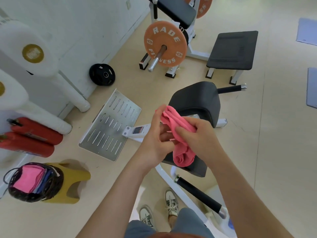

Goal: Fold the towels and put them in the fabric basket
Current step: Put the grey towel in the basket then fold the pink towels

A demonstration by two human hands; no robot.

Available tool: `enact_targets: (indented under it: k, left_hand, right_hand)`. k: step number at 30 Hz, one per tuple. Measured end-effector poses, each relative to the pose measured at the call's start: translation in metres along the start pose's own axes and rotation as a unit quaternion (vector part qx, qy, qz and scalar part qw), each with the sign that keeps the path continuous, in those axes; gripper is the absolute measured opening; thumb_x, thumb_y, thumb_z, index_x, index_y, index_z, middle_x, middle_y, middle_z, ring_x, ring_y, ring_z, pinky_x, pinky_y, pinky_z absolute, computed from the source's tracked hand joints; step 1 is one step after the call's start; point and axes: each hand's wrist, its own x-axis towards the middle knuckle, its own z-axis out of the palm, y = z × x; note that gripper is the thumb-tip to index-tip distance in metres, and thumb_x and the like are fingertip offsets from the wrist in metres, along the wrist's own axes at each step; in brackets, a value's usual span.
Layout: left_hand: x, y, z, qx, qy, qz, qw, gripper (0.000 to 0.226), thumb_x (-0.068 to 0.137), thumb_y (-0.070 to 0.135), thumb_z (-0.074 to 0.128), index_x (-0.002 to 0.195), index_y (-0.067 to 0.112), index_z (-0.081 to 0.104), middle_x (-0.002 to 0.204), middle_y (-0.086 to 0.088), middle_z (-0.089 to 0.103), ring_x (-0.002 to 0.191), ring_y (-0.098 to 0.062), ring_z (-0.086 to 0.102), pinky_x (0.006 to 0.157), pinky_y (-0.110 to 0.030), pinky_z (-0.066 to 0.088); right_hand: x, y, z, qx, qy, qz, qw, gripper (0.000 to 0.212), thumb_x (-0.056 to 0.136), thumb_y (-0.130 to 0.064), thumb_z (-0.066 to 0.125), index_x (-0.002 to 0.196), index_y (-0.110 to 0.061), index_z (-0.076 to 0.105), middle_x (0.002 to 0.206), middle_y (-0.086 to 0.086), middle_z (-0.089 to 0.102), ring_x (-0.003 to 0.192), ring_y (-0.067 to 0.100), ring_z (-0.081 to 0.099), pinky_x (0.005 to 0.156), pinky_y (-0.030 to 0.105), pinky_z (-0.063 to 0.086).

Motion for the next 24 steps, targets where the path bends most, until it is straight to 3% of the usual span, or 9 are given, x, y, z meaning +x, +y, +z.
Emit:
enact_targets:
  k: [4, 6, 9, 12, 14, 16, 18, 21, 24]
  left_hand:
    - [-0.006, 0.004, -0.005, 0.122, 0.048, 0.109, 0.985, 0.059, 0.075, -0.007, 0.058, 0.101, 0.046, 0.063, 0.091, 0.005, 0.070, 0.079, -0.011, 0.068, 0.073, -0.021, 0.052]
    - [-0.004, 0.005, -0.010, 0.205, 0.082, 0.146, 0.964, 0.044, 0.074, 0.002, 0.064, 0.089, 0.043, 0.067, 0.085, 0.009, 0.068, 0.076, -0.010, 0.065, 0.073, -0.024, 0.052]
    - [-0.005, 0.011, -0.023, 0.295, 0.100, 0.181, 0.933, 0.029, 0.072, 0.009, 0.067, 0.089, 0.033, 0.068, 0.080, 0.013, 0.065, 0.074, -0.008, 0.060, 0.072, -0.028, 0.051]
    - [-0.010, 0.027, -0.037, 0.391, 0.064, 0.181, 0.900, 0.017, 0.075, 0.018, 0.062, 0.088, 0.023, 0.071, 0.077, 0.010, 0.064, 0.072, -0.007, 0.052, 0.069, -0.026, 0.045]
    - [-0.013, 0.041, -0.039, 0.451, 0.050, 0.185, 0.872, 0.015, 0.080, 0.023, 0.061, 0.091, 0.021, 0.070, 0.073, 0.012, 0.057, 0.069, -0.007, 0.047, 0.064, -0.025, 0.039]
    - [-0.015, 0.051, -0.036, 0.475, 0.047, 0.172, 0.862, 0.016, 0.085, 0.028, 0.059, 0.095, 0.021, 0.070, 0.077, 0.010, 0.059, 0.073, -0.015, 0.051, 0.066, -0.029, 0.041]
    - [-0.016, 0.054, -0.036, 0.480, 0.060, 0.148, 0.863, 0.021, 0.087, 0.031, 0.057, 0.103, 0.024, 0.069, 0.090, 0.008, 0.067, 0.083, -0.019, 0.058, 0.072, -0.033, 0.046]
    - [-0.014, 0.049, -0.039, 0.480, 0.090, 0.129, 0.863, 0.025, 0.081, 0.039, 0.061, 0.099, 0.024, 0.067, 0.091, 0.010, 0.064, 0.088, -0.018, 0.059, 0.076, -0.037, 0.047]
    - [-0.016, 0.041, -0.047, 0.384, 0.179, 0.167, 0.890, 0.038, 0.064, 0.049, 0.069, 0.094, 0.028, 0.061, 0.090, 0.013, 0.055, 0.091, -0.013, 0.052, 0.078, -0.025, 0.042]
  right_hand:
    - [0.001, -0.006, -0.010, 0.140, -0.066, 0.020, 0.988, 0.021, 0.092, -0.011, 0.060, 0.107, -0.012, 0.073, 0.096, 0.010, 0.075, 0.093, 0.029, 0.070, 0.084, 0.037, 0.056]
    - [0.002, -0.009, -0.008, 0.189, -0.094, 0.038, 0.977, 0.022, 0.093, -0.009, 0.057, 0.108, -0.006, 0.072, 0.099, 0.015, 0.074, 0.092, 0.029, 0.069, 0.085, 0.039, 0.054]
    - [0.005, -0.019, -0.007, 0.231, -0.116, 0.063, 0.964, 0.023, 0.094, -0.008, 0.053, 0.107, -0.001, 0.071, 0.098, 0.020, 0.072, 0.087, 0.029, 0.066, 0.084, 0.040, 0.052]
    - [0.010, -0.028, -0.004, 0.114, -0.068, 0.017, 0.991, 0.020, 0.094, -0.011, 0.056, 0.102, -0.009, 0.074, 0.092, 0.017, 0.074, 0.087, 0.035, 0.069, 0.089, 0.050, 0.054]
    - [0.011, -0.039, 0.001, 0.031, -0.078, -0.029, 0.996, 0.019, 0.093, -0.014, 0.057, 0.097, -0.013, 0.076, 0.087, 0.017, 0.074, 0.087, 0.037, 0.069, 0.085, 0.054, 0.054]
    - [0.011, -0.047, 0.004, 0.013, -0.117, -0.051, 0.992, 0.021, 0.095, -0.015, 0.055, 0.094, -0.009, 0.075, 0.089, 0.021, 0.072, 0.089, 0.038, 0.067, 0.085, 0.053, 0.053]
    - [0.009, -0.052, 0.003, 0.070, -0.176, -0.033, 0.981, 0.023, 0.097, -0.017, 0.053, 0.100, -0.006, 0.073, 0.095, 0.017, 0.073, 0.092, 0.032, 0.068, 0.090, 0.046, 0.054]
    - [0.006, -0.054, 0.004, 0.069, -0.261, -0.036, 0.962, 0.025, 0.089, -0.016, 0.066, 0.112, -0.010, 0.068, 0.107, 0.013, 0.071, 0.103, 0.028, 0.067, 0.096, 0.041, 0.052]
    - [0.011, -0.051, 0.007, 0.087, -0.266, -0.038, 0.959, 0.033, 0.084, 0.000, 0.069, 0.116, -0.008, 0.066, 0.109, 0.016, 0.070, 0.102, 0.030, 0.067, 0.094, 0.043, 0.053]
